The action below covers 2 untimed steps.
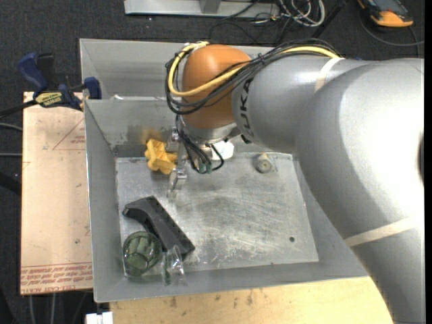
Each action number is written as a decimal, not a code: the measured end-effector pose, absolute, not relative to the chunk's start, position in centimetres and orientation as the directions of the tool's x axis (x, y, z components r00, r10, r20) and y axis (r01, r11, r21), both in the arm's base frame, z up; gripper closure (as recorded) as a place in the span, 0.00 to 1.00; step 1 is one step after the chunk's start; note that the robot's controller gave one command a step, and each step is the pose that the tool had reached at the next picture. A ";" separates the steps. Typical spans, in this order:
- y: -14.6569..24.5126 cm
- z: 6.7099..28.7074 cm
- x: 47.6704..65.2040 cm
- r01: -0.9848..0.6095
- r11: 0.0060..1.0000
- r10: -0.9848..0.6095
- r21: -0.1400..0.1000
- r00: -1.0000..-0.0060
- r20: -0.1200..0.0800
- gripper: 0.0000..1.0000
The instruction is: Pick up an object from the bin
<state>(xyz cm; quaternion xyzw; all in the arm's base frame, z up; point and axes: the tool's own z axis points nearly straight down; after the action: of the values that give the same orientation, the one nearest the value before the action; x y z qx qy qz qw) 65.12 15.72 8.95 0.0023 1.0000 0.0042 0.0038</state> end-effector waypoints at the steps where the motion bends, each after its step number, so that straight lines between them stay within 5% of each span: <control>1: 16.2 8.5 65.3 0.032 0.999 0.032 0.007 -0.999 -0.036 1.00; 2: 16.1 8.5 65.3 0.034 0.999 0.034 0.007 -0.999 -0.035 1.00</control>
Offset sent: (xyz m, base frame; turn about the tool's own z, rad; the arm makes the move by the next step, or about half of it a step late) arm 0.0000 0.0000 0.0000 0.0000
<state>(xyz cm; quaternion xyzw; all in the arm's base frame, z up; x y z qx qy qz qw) 65.29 16.15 8.45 0.0169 0.9997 0.0034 0.0178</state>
